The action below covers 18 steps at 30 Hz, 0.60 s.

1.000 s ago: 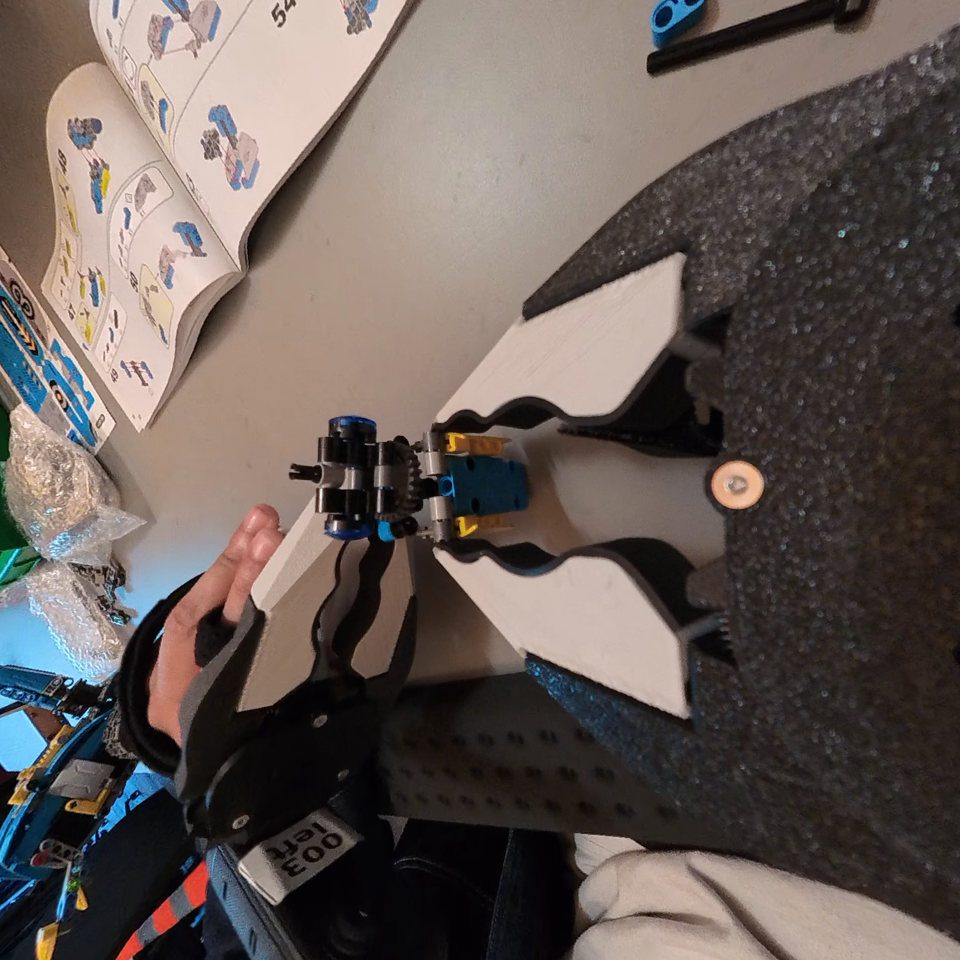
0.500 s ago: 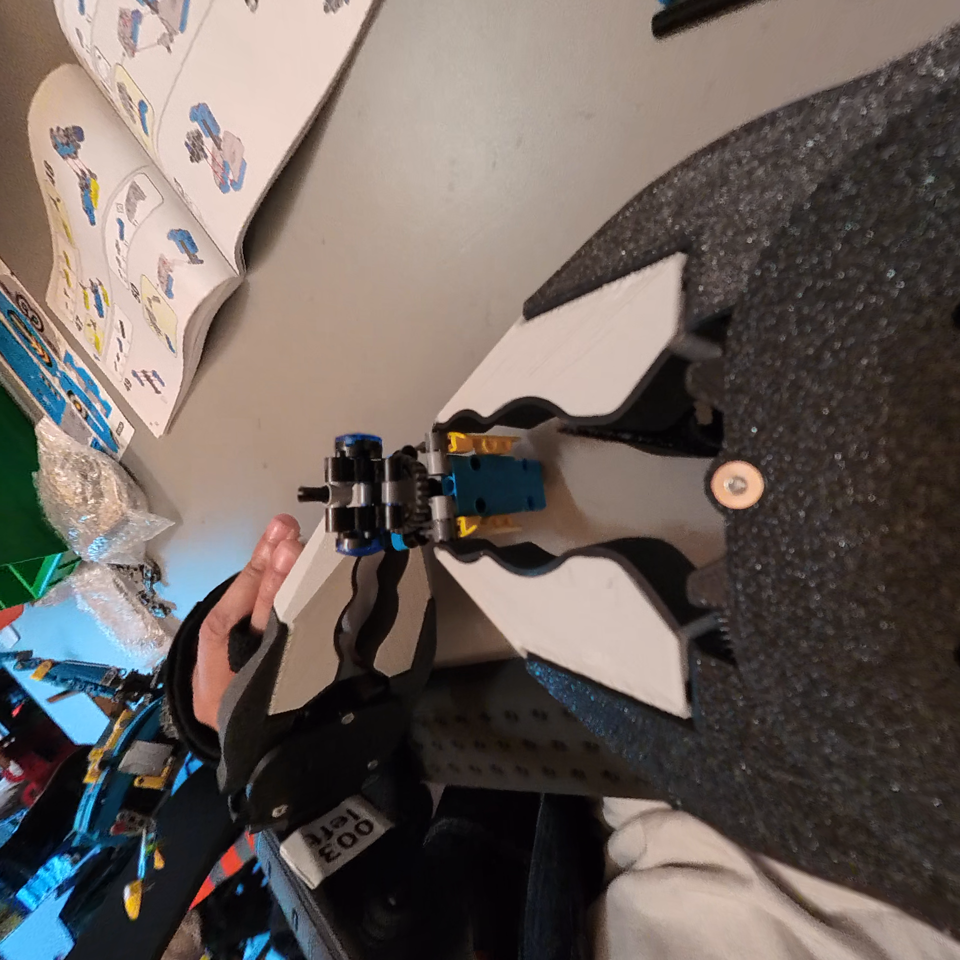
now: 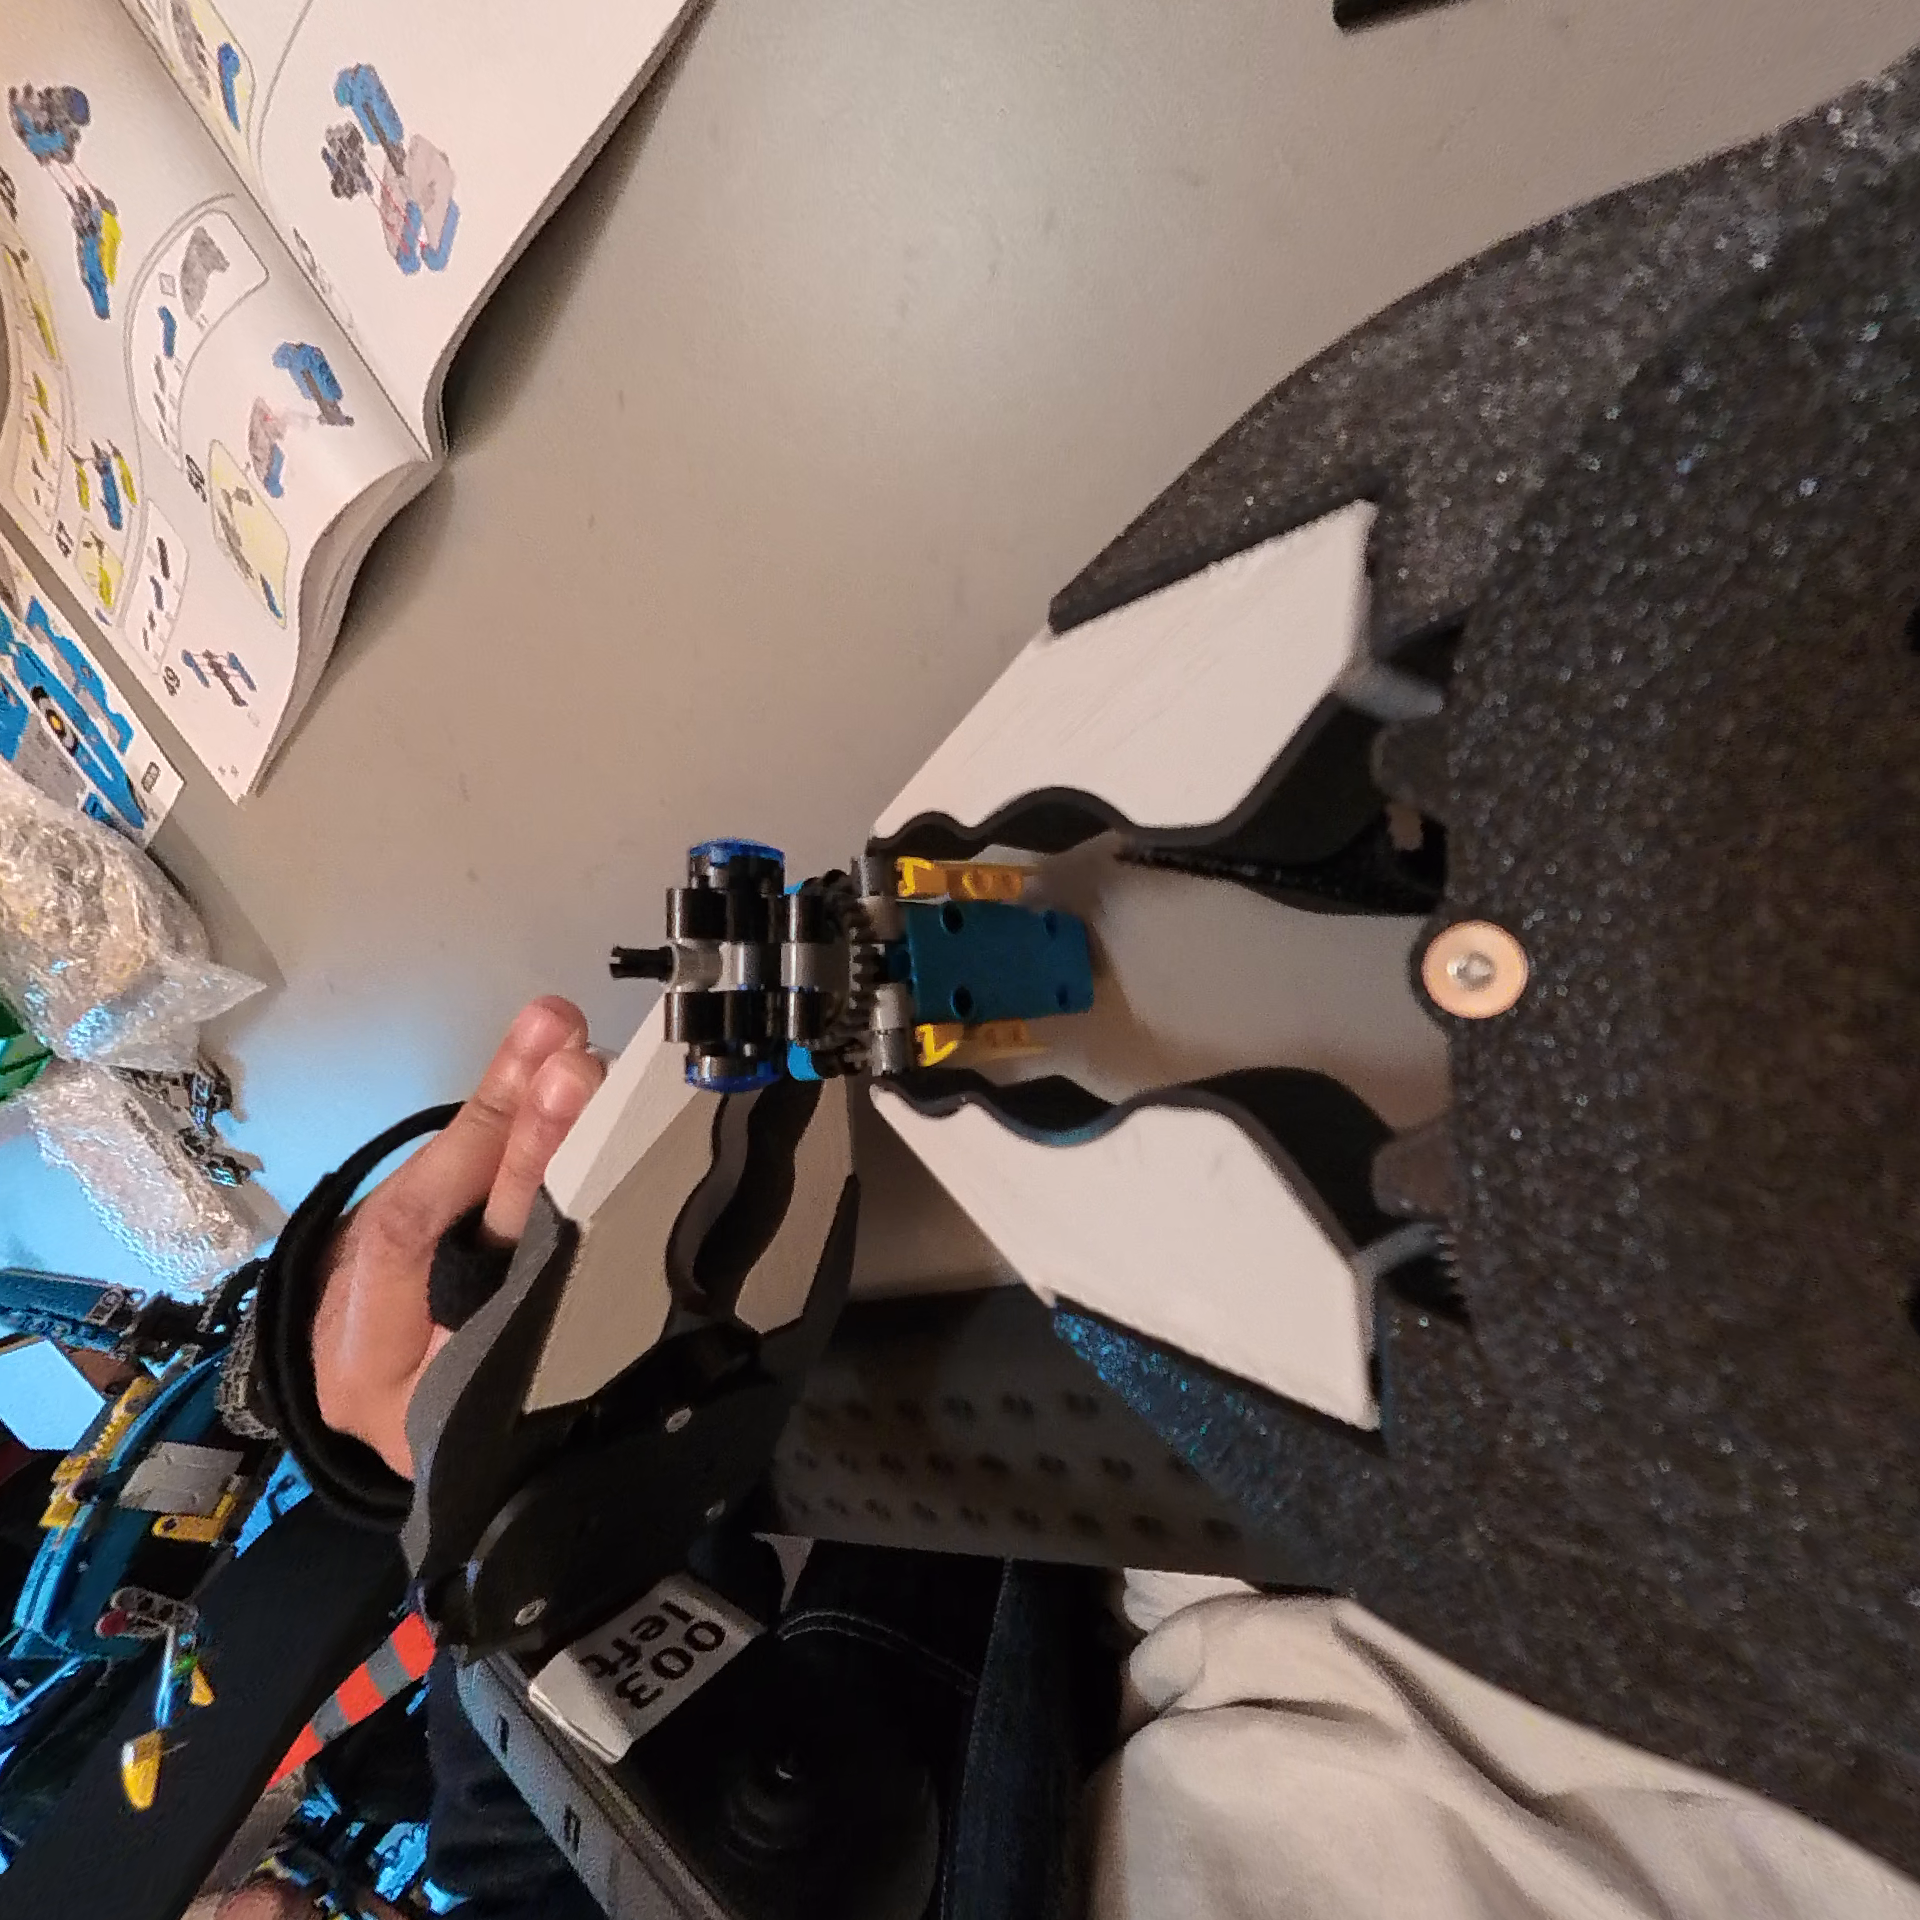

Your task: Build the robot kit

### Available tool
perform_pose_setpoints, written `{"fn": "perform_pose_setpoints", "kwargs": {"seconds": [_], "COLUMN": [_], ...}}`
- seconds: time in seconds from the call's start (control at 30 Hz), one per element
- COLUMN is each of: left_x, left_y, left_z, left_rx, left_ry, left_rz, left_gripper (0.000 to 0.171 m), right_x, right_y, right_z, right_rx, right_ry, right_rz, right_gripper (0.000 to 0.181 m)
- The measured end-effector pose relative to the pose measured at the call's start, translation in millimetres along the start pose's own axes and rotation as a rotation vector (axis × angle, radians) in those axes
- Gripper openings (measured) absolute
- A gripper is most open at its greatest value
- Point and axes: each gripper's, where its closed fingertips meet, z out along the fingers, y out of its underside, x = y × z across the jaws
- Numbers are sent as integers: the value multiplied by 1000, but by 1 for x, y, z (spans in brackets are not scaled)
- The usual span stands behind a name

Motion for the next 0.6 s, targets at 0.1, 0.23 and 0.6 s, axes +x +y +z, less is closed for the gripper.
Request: {"fn": "perform_pose_setpoints", "kwargs": {"seconds": [0.1,0.23,0.6], "left_x": [1,3,4], "left_y": [1,1,9], "left_z": [0,0,4], "left_rx": [-12,-22,-125], "left_ry": [3,-1,-26], "left_rz": [2,7,8], "left_gripper": [13,12,11], "right_x": [0,0,7], "right_y": [0,0,-1], "right_z": [1,2,5], "right_rx": [1,-5,-34], "right_ry": [-8,0,92], "right_rz": [19,10,27], "right_gripper": [39,40,39]}}
